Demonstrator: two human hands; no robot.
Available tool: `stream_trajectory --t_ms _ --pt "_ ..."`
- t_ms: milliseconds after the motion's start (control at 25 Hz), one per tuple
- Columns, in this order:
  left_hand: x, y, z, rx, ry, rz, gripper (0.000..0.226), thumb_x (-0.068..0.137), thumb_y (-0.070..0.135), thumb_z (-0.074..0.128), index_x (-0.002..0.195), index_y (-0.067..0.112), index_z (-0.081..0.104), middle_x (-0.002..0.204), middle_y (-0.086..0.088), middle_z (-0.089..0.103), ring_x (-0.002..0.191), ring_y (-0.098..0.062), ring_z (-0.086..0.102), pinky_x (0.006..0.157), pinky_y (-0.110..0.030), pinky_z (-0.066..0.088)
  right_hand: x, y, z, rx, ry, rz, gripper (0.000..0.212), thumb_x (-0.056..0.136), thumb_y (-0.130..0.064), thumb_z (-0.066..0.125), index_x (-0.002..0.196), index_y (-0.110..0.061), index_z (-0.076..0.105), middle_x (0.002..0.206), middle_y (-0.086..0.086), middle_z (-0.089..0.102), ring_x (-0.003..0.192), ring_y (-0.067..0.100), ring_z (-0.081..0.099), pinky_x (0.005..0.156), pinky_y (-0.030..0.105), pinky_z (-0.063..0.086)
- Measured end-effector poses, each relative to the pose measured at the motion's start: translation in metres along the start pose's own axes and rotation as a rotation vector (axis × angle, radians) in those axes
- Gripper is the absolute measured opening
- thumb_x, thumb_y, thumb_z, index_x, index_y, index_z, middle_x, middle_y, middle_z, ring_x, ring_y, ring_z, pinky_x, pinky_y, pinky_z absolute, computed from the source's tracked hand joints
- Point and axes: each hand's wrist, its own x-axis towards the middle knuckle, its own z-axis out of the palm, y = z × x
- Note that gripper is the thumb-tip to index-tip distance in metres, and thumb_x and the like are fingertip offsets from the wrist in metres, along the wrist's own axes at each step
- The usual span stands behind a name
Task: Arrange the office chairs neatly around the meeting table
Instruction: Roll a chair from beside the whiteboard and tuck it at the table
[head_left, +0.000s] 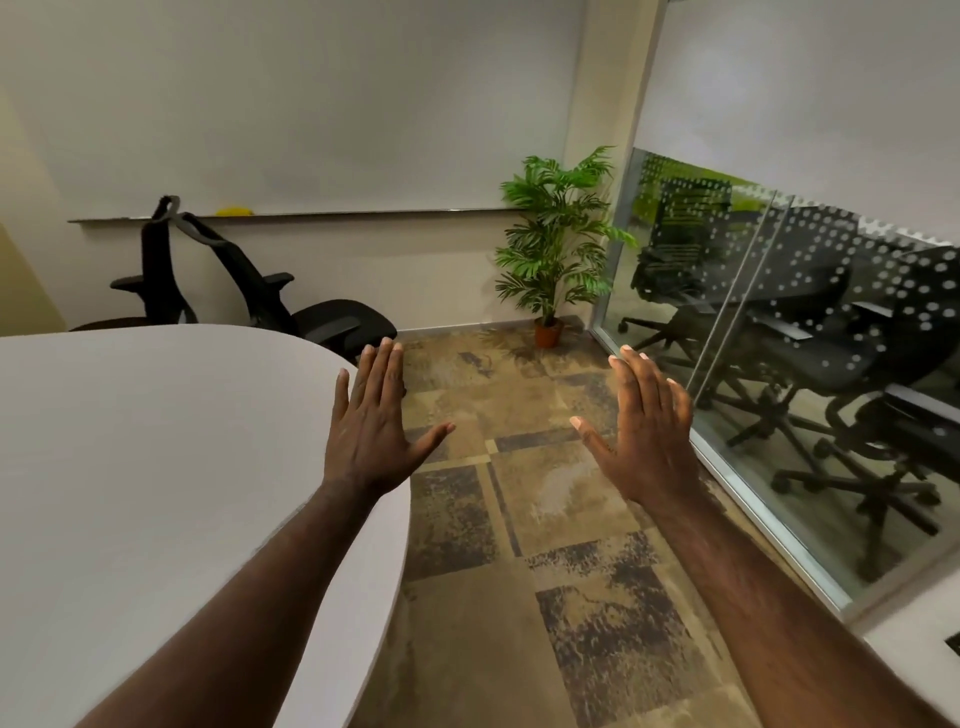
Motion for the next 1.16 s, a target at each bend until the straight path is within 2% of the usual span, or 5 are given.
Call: stream_trajectory --t_ms 280,520,760,920,1160 --pt "0.117 -0.019 0.091 0.070 -0.014 -0.084 0.103 0.079 0.083 0.031 0.151 0.018 -0.005 0.160 -0.003 0.000 0.145 -0.016 -0.010 0.117 -0.049 0.004 0.128 0.072 0.110 0.069 -0.019 -0.049 0.079 0.086 -0.060 0.045 0.146 -0.014 0.022 0.155 0.008 0.023 0.141 0.025 0.019 0.110 0.053 0.015" --pt "0.203 -0.029 0.138 0.139 -0.014 -0.189 0.104 0.079 0.082 0.035 0.152 0.018 -0.004 0.160 -0.004 0.003 0.145 -0.016 -0.008 0.117 -0.049 0.005 0.245 0.115 0.178 0.112 -0.041 -0.138 0.078 0.086 -0.057 0.048 0.145 -0.012 0.024 0.154 0.010 0.026 0.140 0.026 0.019 0.110 0.053 0.016" --pt "0.268 -0.057 0.180 0.182 0.010 -0.322 0.102 0.080 0.081 0.033 0.152 0.016 -0.001 0.160 -0.005 0.002 0.145 -0.018 -0.009 0.117 -0.050 0.004 0.328 0.111 0.259 0.148 -0.052 -0.239 0.078 0.087 -0.055 0.047 0.146 -0.009 0.023 0.154 0.012 0.026 0.140 0.029 0.021 0.111 0.051 0.013" --pt "0.312 -0.106 0.221 0.156 0.024 -0.370 0.100 0.081 0.079 0.034 0.152 0.017 0.002 0.160 -0.005 0.006 0.145 -0.016 -0.007 0.117 -0.046 0.004 0.386 0.094 0.331 0.177 -0.086 -0.249 0.078 0.087 -0.056 0.044 0.146 -0.009 0.023 0.153 0.013 0.026 0.140 0.029 0.020 0.112 0.053 0.014" --pt "0.381 -0.188 0.271 0.058 0.006 -0.420 0.096 0.079 0.080 0.037 0.150 0.021 0.012 0.157 -0.006 0.024 0.145 -0.019 0.011 0.113 -0.040 0.013 0.474 0.045 0.429 0.210 -0.170 -0.276 0.076 0.087 -0.056 0.044 0.145 -0.011 0.025 0.152 0.012 0.029 0.138 0.029 0.024 0.112 0.051 0.014"
